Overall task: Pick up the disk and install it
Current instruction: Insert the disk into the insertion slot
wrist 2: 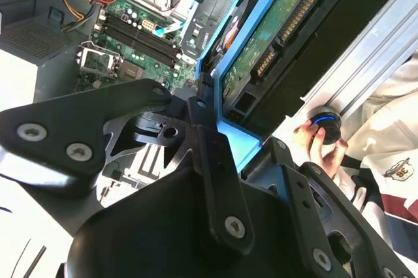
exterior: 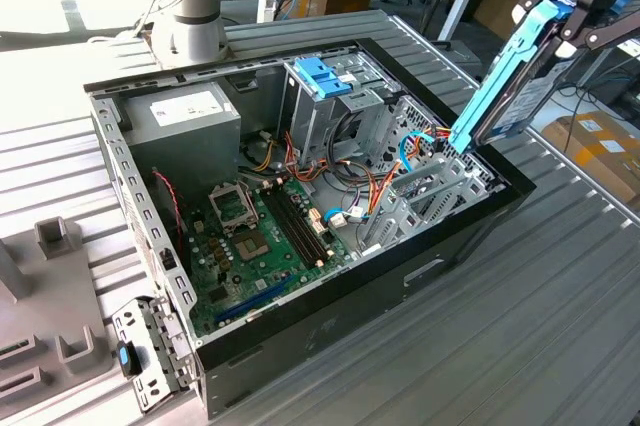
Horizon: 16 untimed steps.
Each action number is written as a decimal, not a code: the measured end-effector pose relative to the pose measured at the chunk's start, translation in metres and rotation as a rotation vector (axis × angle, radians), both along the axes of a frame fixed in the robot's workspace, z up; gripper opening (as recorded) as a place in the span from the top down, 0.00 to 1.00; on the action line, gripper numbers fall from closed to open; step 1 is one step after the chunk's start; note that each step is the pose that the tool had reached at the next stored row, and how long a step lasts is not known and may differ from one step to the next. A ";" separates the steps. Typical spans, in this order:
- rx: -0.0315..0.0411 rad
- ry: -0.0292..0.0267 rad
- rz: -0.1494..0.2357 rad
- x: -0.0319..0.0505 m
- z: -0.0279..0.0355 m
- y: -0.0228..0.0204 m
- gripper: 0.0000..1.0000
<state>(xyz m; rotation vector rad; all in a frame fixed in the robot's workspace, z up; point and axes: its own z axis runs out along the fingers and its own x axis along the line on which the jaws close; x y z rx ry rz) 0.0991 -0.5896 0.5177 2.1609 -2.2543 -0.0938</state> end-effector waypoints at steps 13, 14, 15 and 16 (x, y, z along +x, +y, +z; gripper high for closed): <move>0.0000 0.0000 0.000 -0.0070 -0.0002 0.0000 0.63; 0.0000 0.0000 0.000 -0.0076 -0.0002 0.0000 0.63; 0.0000 0.0000 0.000 -0.0083 -0.0002 0.0000 0.63; 0.0000 0.0000 0.000 -0.0091 -0.0002 0.0000 0.63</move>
